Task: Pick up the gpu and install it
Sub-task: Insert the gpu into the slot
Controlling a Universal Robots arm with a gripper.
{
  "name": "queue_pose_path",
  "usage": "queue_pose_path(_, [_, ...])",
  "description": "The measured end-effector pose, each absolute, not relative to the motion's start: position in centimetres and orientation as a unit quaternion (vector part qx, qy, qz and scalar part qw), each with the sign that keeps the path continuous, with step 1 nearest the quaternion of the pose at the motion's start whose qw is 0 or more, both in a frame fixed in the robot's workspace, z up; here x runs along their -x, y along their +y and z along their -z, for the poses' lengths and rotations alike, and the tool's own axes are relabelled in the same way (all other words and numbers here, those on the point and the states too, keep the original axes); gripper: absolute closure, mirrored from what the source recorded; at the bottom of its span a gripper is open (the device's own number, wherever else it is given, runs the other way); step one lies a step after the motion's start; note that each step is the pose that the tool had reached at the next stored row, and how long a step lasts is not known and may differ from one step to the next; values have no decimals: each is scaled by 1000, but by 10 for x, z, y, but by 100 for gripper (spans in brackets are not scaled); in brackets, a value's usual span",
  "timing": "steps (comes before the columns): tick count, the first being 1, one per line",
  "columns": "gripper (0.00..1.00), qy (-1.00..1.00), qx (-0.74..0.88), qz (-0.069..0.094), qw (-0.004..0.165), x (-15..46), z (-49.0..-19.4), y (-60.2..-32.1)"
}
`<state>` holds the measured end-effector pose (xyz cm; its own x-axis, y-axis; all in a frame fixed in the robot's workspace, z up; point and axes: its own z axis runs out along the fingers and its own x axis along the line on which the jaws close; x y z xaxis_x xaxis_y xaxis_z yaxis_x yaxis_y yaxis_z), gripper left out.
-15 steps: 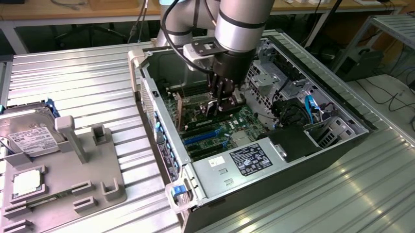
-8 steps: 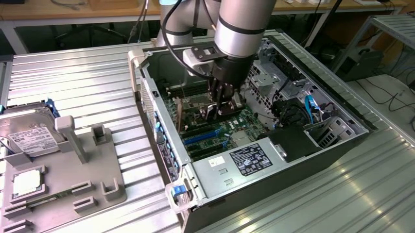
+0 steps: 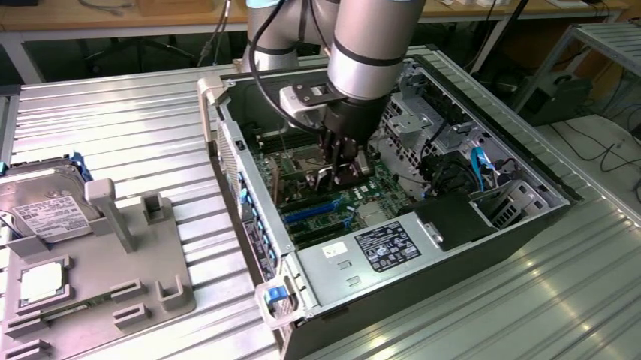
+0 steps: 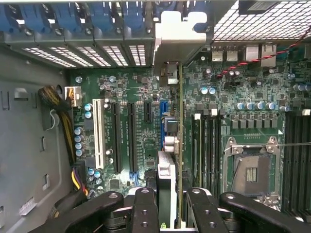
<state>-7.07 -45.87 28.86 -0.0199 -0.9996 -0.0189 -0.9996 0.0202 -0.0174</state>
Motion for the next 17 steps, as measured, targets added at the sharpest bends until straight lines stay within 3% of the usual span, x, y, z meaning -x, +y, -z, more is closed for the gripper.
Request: queue_pose_path(17, [72, 714, 700, 0, 13, 79, -272, -460])
